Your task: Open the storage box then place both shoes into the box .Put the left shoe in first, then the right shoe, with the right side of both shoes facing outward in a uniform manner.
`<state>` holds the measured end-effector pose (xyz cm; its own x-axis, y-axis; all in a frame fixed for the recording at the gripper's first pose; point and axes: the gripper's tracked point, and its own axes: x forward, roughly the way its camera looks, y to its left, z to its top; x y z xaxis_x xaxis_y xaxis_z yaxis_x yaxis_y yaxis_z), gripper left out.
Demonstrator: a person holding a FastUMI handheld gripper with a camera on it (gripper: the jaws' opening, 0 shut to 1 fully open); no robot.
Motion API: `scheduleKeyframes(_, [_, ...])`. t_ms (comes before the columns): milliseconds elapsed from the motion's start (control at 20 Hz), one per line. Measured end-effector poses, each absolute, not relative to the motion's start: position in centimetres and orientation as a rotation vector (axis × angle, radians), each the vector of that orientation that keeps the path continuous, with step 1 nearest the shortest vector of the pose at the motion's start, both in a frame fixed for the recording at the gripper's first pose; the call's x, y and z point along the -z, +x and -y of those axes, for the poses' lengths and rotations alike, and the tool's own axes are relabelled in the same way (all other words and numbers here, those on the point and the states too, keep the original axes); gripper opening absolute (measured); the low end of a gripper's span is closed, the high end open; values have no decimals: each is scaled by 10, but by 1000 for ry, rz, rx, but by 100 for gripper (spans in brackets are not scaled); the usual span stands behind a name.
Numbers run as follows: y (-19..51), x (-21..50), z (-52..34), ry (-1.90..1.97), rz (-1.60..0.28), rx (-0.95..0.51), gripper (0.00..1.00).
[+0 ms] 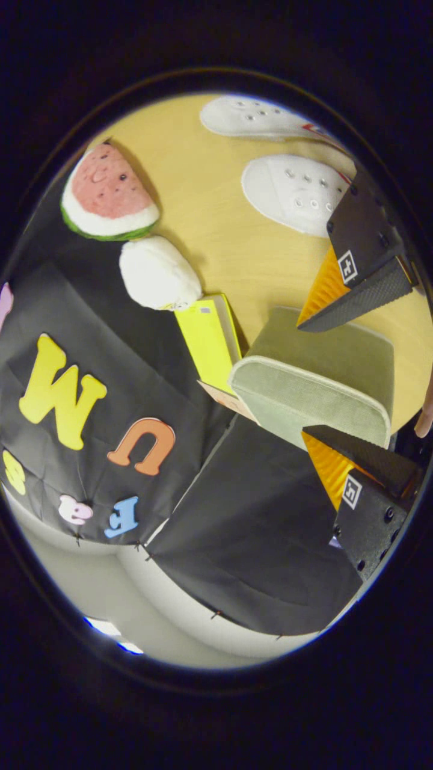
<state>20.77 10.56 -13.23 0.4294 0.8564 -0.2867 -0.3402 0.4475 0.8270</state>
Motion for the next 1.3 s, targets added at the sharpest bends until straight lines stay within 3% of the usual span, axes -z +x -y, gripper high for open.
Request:
scheduleKeyframes(400, [219, 136, -152, 1013, -900, -994, 98])
scheduleKeyframes(600, [223, 134, -145, 1058, -880, -1022, 91])
scheduleKeyframes(850, [219, 132, -147, 1027, -878, -1050, 67])
scheduleKeyframes(1300, [228, 137, -155, 1104, -893, -1050, 63])
